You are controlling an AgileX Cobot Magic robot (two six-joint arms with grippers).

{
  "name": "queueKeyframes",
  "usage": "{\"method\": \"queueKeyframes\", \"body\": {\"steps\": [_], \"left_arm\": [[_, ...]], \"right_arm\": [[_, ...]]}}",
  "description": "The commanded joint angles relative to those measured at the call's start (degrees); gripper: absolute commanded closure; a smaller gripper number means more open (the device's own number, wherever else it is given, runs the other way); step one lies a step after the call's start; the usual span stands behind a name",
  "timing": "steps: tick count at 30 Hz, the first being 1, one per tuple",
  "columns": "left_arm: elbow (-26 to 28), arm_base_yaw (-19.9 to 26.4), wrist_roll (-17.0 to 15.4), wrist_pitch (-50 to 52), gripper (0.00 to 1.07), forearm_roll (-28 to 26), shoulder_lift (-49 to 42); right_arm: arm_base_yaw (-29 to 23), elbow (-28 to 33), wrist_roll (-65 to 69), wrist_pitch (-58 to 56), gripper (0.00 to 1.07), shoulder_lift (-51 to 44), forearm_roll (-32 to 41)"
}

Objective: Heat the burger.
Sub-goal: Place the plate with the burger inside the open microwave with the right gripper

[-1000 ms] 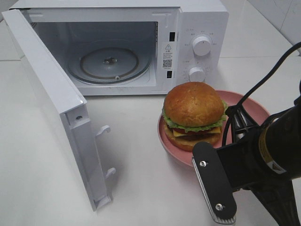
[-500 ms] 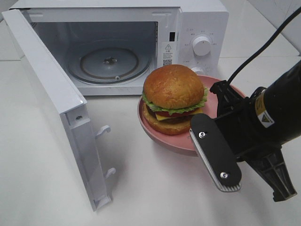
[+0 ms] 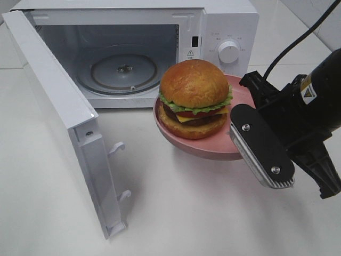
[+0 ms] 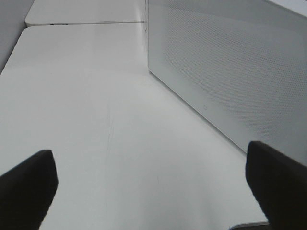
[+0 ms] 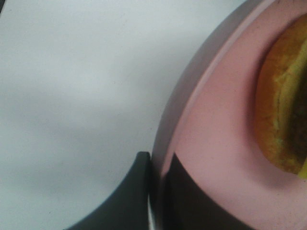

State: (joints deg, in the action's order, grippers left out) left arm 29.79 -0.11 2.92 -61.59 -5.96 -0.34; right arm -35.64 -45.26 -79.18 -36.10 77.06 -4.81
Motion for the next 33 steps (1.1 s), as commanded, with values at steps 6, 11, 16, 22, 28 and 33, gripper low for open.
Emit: {"method": "queueKeyframes", "body": {"steps": [6,11,16,22,28,33], "left_arm": [[-0.2,0.1,-0.1,0.5,0.07,-0.3,-0.9],[-0.2,0.1,-0.1,0.5,0.07,-0.3,-0.9],[-0.2,0.1,-0.1,0.5,0.07,-0.3,-0.9],[-0.2,0.1,-0.1,0.5,0.07,-0.3,-0.9],[-0.2,0.1,-0.1,0.5,0.07,-0.3,-0.9],[-0.2,0.1,-0.1,0.5,0.07,-0.3,-0.9]], "right_arm": [[0.2,-2.0,-1.5,3.2,1.07,1.7,-0.3],[0.2,-4.8,-1.6,3.3,1.07,4.3,0.9],[0.2,-7.4,-2.0,3.4,1.07,6.7,1.1],[-2.6,-10.8,-2.2,4.0,1.07,10.1,1.0],[-2.6,-14.5,-2.3,3.8,1.07,13.4,1.0],[-3.2,-17.5,-2.4,3.8,1.07,15.9,1.4]]}}
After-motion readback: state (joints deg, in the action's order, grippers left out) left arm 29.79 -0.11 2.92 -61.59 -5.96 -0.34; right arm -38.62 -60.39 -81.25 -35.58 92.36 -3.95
